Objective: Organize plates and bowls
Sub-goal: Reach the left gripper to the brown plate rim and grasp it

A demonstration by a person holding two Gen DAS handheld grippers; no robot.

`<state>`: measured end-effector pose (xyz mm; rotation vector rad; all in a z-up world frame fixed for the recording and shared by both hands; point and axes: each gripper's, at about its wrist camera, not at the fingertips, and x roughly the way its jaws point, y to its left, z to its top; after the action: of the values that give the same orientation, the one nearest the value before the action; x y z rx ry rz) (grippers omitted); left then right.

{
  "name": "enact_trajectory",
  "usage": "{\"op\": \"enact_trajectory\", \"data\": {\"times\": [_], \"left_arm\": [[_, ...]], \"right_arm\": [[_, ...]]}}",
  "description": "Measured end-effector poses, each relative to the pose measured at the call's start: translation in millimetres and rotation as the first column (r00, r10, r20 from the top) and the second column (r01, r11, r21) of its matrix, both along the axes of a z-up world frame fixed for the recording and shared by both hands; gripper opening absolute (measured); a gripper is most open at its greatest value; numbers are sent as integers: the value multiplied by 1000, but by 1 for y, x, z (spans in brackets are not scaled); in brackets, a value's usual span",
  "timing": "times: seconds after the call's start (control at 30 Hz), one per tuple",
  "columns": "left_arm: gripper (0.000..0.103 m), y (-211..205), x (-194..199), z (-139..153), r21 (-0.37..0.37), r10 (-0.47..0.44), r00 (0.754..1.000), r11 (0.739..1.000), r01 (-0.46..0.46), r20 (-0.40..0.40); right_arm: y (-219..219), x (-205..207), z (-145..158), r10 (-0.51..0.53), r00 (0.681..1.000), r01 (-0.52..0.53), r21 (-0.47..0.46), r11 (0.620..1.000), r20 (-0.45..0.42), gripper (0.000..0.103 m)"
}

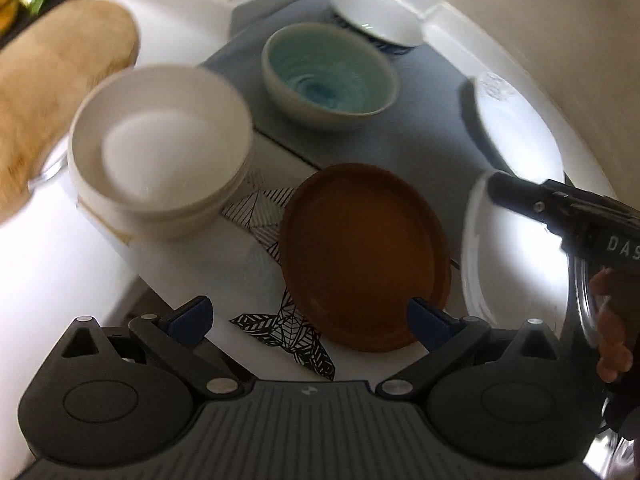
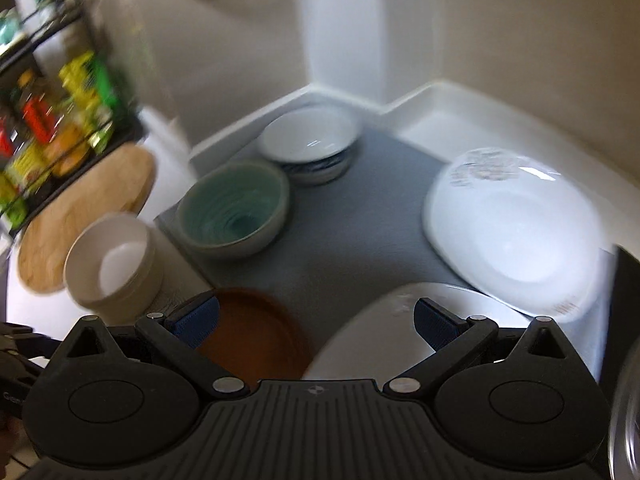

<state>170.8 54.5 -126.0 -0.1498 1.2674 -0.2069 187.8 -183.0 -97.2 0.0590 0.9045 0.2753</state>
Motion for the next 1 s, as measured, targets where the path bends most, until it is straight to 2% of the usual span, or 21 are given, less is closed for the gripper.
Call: {"op": "enact_trajectory", "data": {"times": [0.1, 0.2, 0.27, 0.5, 0.67, 0.73, 0.83, 0.87, 0.9, 0.93, 0.97, 1.0], "left_arm": [[103, 1, 3, -7, 3, 33, 999, 999, -33, -8], [100, 3, 6, -8, -16, 51, 999, 999, -51, -11], [89, 3, 8, -9, -3, 61, 998, 998, -61, -13], [78, 6, 20, -10, -22, 87, 996, 996, -87, -12], [63, -1, 32, -21, -70, 59, 997, 996, -62, -48], [59, -7, 33, -24, -42, 41, 999, 998, -42, -30], [45, -12, 32, -23, 1, 22, 1000, 1000, -22, -12], [41, -12, 33, -23, 9, 21, 1000, 1000, -21, -14], [37, -11, 34, -23, 8, 21, 1000, 1000, -21, -17], [27, -9, 34, -23, 0, 27, 999, 1000, -27, -20], [26, -8, 35, -23, -7, 31, 999, 999, -31, -28], [24, -6, 35, -24, -13, 37, 999, 999, -37, -29]], "right_arm": [[15, 18, -12, 102, 994, -103, -14, 995, -50, 103], [26, 35, -21, 161, 982, -165, -36, 986, -97, 103], [31, 44, -24, 198, 973, -203, -34, 979, -117, 103], [42, 65, -37, 234, 955, -247, -51, 968, -182, 102], [50, 69, -55, 292, 919, -313, -39, 949, -263, 101], [51, 71, -63, 286, 910, -314, -48, 948, -300, 93], [54, 68, -63, 295, 904, -326, -50, 944, -310, 85], [55, 67, -62, 297, 906, -331, -67, 941, -301, 77], [56, 64, -61, 304, 910, -340, -85, 937, -283, 63], [58, 62, -60, 310, 913, -347, -106, 932, -264, 54], [59, 62, -60, 312, 917, -351, -130, 927, -248, 36], [60, 60, -60, 303, 923, -344, -156, 926, -238, 28]]}}
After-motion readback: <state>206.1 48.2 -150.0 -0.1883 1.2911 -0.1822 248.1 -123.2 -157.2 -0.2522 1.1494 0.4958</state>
